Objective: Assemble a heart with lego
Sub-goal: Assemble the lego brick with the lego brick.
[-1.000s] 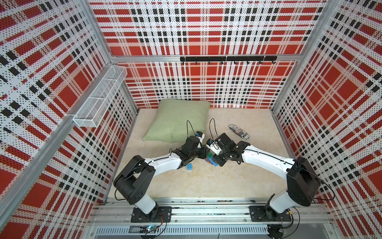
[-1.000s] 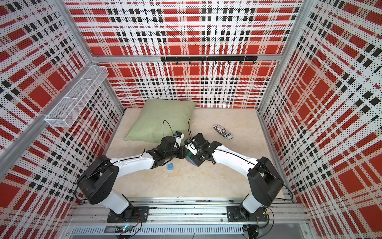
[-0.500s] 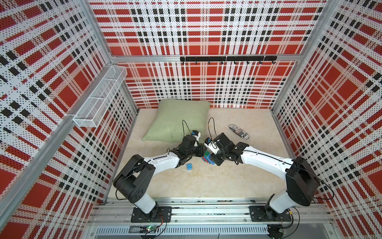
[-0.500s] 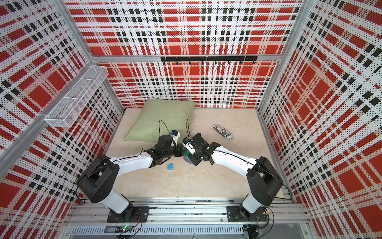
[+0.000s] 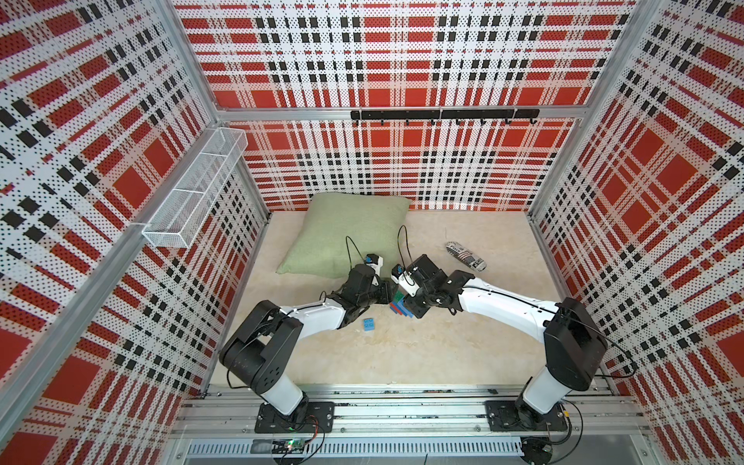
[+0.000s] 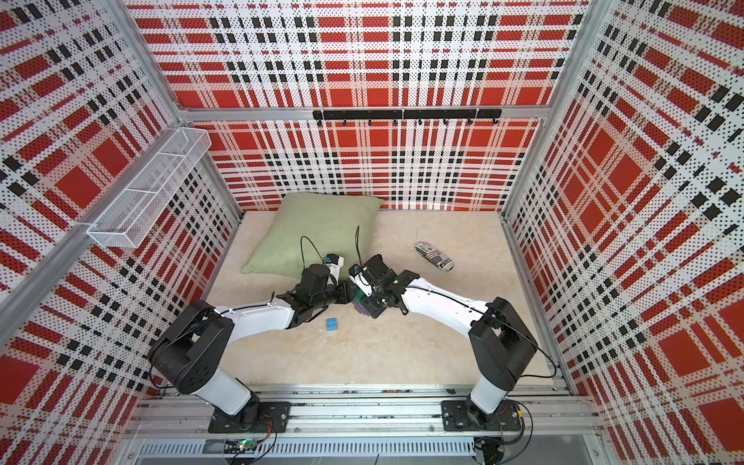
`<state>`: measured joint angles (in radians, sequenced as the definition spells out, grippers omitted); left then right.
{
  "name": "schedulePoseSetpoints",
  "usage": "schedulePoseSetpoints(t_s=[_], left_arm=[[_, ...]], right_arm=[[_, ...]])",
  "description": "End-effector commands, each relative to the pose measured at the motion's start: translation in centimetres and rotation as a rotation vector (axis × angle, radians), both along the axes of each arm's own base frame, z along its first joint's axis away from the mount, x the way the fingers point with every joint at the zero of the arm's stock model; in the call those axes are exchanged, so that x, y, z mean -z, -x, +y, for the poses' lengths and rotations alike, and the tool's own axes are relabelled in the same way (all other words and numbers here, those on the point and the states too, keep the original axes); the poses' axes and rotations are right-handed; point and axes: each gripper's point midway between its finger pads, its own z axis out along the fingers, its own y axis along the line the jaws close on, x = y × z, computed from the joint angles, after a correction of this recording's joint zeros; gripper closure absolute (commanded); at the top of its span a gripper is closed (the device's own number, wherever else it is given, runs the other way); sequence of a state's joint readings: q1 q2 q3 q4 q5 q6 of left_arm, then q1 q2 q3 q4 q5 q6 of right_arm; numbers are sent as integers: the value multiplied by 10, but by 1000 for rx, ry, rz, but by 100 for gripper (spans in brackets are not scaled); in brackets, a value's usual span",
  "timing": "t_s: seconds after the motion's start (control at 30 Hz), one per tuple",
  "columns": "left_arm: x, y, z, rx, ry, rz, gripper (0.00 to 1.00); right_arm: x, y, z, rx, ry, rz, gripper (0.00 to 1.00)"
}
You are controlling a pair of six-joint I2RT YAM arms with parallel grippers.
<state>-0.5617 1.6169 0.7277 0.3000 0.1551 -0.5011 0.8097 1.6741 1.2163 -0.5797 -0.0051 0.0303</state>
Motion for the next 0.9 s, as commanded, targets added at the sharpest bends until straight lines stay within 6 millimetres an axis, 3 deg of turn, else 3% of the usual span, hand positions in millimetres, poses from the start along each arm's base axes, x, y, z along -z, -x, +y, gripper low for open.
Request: schedulePoseSetpoints(t_s=[0.0, 0.57, 0.87], left_arm=[[40, 19, 19, -16, -72, 114, 53], [57, 23, 34, -49, -53, 153, 54], [64, 24, 36, -54, -42, 176, 54]], right_arm=[[25, 12, -1, -9, 61, 80, 67], [60, 15, 5, 8, 118, 200, 67], [65, 10, 6, 31, 138, 207, 68]])
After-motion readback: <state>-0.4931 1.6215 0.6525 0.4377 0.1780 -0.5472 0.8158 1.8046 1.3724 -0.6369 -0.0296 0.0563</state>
